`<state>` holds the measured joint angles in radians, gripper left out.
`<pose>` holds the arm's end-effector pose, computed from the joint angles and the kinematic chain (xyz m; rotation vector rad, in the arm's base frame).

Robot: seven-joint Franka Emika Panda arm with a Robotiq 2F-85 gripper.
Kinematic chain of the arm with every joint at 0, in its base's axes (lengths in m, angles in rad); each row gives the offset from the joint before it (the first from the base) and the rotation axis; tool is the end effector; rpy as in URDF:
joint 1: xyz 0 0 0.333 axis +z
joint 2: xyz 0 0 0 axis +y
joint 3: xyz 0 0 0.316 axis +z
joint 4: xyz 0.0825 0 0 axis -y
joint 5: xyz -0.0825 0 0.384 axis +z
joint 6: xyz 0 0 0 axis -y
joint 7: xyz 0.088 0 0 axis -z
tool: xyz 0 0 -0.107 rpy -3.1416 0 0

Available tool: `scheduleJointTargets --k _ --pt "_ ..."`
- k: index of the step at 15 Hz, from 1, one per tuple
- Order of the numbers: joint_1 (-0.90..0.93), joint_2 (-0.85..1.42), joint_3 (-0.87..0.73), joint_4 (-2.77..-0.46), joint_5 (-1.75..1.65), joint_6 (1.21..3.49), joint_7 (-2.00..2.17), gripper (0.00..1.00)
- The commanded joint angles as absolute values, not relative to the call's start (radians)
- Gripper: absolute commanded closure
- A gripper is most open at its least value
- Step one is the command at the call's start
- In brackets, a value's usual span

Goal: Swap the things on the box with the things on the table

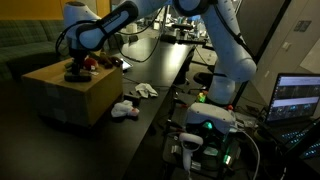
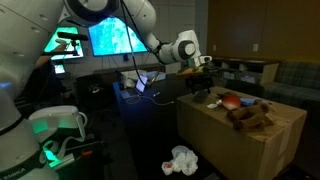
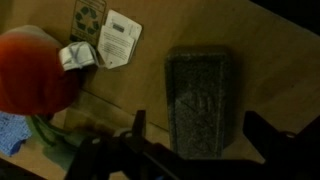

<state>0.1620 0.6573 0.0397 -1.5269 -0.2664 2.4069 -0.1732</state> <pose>0.7160 0.1395 0.2947 2.8421 0.7896 0.3345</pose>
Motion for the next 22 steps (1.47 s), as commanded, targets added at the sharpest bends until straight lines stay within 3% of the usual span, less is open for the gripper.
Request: scheduleJointTargets --k 1,12,22 --pt "0.118 0.515 0.084 -1.634 -0.214 2.352 -0.236 0.0" --pt "0.024 -0.048 0.088 -2.097 0.003 2.11 -0.331 0.0" --pt "0.025 -0.483 -0.026 -2.49 0.066 2.048 -0.327 0.0"
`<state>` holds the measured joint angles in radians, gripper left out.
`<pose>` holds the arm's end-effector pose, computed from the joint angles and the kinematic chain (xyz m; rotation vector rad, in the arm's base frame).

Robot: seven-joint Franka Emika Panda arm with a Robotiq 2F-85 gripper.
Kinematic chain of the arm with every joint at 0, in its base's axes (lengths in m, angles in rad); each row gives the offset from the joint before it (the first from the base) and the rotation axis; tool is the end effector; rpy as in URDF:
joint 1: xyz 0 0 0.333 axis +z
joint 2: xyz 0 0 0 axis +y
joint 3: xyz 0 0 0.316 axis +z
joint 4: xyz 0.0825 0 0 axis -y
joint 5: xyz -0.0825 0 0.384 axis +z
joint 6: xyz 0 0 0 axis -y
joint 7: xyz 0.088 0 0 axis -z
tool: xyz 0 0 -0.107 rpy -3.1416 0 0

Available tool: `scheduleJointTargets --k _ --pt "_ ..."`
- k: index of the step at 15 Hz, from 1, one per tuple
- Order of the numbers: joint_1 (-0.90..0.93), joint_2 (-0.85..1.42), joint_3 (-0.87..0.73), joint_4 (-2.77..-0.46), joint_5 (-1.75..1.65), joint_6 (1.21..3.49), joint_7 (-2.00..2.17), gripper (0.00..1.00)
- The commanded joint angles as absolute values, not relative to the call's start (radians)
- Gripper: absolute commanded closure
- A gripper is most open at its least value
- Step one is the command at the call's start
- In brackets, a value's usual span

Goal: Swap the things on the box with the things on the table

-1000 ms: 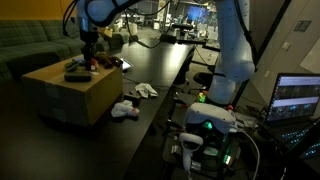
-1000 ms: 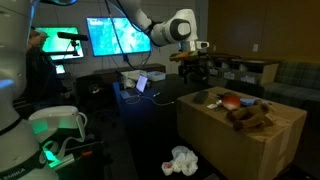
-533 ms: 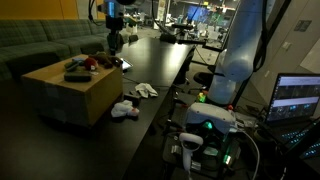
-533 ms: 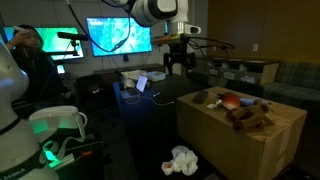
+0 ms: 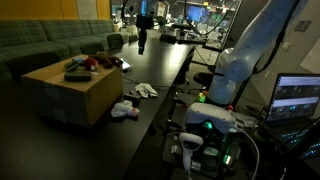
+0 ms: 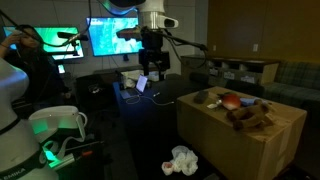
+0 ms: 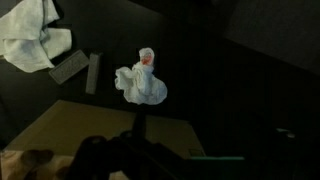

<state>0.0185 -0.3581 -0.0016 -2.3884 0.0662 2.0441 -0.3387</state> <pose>0.4367 0.0110 0.4558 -3.0438 -0.5005 -0.0357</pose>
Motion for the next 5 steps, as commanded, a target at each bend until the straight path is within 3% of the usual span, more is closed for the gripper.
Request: scheduleJointTargets --k 1,5 --pt "0.026 -0.502 -0.031 -2.505 0.063 2.051 -0.321 0.0" --pt "0.035 -0.442 -0.037 -2.463 0.057 2.041 -0.33 0.0"
